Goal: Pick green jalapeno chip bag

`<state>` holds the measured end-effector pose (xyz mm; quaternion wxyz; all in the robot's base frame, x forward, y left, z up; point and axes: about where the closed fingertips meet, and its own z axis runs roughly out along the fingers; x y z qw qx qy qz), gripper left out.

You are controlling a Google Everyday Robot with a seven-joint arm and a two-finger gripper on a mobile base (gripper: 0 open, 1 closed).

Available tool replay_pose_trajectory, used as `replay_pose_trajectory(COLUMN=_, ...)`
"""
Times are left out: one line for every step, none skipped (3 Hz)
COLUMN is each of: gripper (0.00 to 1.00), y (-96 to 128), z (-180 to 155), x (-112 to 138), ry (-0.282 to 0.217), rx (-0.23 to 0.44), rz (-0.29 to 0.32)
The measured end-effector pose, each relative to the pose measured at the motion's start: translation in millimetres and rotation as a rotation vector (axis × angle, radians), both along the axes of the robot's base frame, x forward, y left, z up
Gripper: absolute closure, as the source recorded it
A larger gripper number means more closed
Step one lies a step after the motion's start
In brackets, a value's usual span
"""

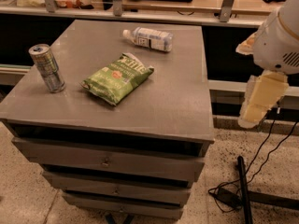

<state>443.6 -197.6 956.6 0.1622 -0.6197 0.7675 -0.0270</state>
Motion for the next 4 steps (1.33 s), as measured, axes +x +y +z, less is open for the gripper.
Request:
replay_pose_trajectory(gripper=0.00, y=0.1, z=0.0, x=0.0, ry=0.000, rx=0.000, rz=0.000)
replay_pose_trajectory(gripper=0.00, y=10.4, z=-8.1, x=-1.3, ry=-0.001, rx=0.094, rz=-0.038)
replay_pose_trajectory(gripper=0.00, y=30.3, z=-22.8, x=4.2, ry=-0.001, rx=0.242, rz=-0.067)
replay_pose_trajectory(gripper=0.00, y=56.7, z=-29.3, x=8.1, ry=-0.001, rx=0.359, rz=-0.075)
